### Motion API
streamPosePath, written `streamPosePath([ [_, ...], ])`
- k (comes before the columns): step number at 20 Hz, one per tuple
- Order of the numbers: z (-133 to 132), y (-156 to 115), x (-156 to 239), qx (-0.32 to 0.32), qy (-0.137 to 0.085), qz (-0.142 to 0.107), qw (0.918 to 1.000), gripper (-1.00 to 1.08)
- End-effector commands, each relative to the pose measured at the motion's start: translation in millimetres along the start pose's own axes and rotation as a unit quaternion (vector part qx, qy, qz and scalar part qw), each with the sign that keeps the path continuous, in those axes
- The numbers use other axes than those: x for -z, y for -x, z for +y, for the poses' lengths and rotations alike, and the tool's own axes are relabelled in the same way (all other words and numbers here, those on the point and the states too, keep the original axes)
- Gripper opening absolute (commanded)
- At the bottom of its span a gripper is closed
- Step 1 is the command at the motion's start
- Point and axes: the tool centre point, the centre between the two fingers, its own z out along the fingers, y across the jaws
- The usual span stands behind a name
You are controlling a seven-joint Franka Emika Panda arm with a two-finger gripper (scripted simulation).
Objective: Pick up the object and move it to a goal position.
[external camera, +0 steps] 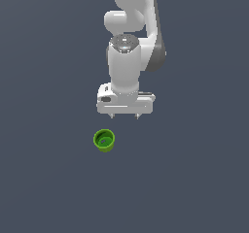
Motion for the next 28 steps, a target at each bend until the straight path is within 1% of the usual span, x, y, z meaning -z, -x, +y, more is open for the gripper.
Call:
streamPosePath([
  [1,0.0,0.0,0.0,0.0,0.0,0.0,1.0,0.28],
  [7,-6.9,1.2,5.2,0.014,0.004,0.0,0.9999,0.28],
  [13,-6.9,1.2,4.9,0.016,0.005,-0.001,0.9999,0.28],
  [20,-4.5,-0.2,-2.8,0.053,0.017,-0.015,0.9983,0.28],
  [24,-1.4,-1.5,-11.3,0.094,0.031,-0.03,0.9946,0.28],
  [28,3.6,-3.2,-22.8,0.149,0.049,-0.053,0.9862,0.28],
])
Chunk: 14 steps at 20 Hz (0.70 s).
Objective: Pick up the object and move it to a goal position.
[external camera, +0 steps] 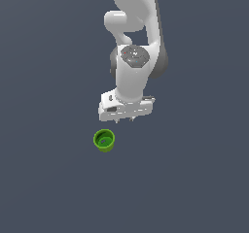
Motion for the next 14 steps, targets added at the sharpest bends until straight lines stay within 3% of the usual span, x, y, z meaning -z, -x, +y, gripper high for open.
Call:
streamPosePath([
  [1,3.2,-0.8,-8.2,0.038,0.012,-0.016,0.9991,0.28],
  [7,14.7,-2.6,-31.0,0.146,0.044,-0.067,0.986,0.28],
  [14,30.2,-3.6,-54.5,0.258,0.073,-0.128,0.9548,0.28],
])
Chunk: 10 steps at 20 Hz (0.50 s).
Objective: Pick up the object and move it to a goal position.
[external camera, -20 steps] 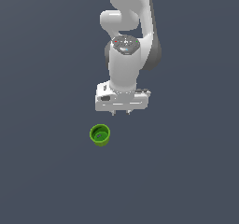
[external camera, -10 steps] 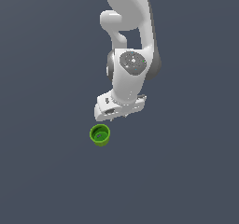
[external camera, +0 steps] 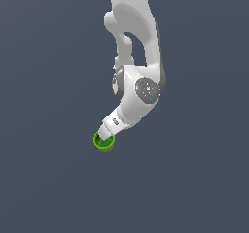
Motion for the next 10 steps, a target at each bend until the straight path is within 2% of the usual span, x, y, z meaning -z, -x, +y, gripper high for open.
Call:
streamPosePath([
  [1,4.4,0.4,-7.6,0.037,0.009,-0.021,0.9991,0.28],
  [6,10.8,1.3,-18.4,0.087,0.019,-0.051,0.9947,0.28],
  [10,14.1,1.9,-23.5,0.112,0.023,-0.066,0.9912,0.28],
])
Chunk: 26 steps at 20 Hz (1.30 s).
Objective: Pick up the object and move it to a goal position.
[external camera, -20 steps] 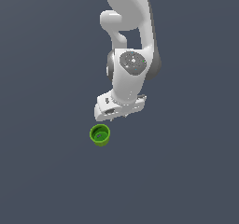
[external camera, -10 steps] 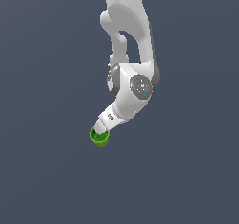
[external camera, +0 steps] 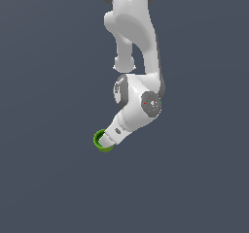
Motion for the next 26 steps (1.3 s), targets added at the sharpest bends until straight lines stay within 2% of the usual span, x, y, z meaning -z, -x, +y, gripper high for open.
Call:
streamPosePath([
  [1,1.8,0.4,-2.6,0.013,0.003,-0.008,0.9999,0.28],
  [8,2.3,0.7,-5.5,0.018,0.003,-0.011,0.9998,0.28],
  [18,2.1,1.9,-33.9,0.021,0.003,-0.012,0.9997,0.28],
  [19,2.1,1.9,-33.9,0.021,0.003,-0.012,0.9997,-1.0],
  [26,2.1,1.9,-33.9,0.021,0.003,-0.012,0.9997,-1.0],
])
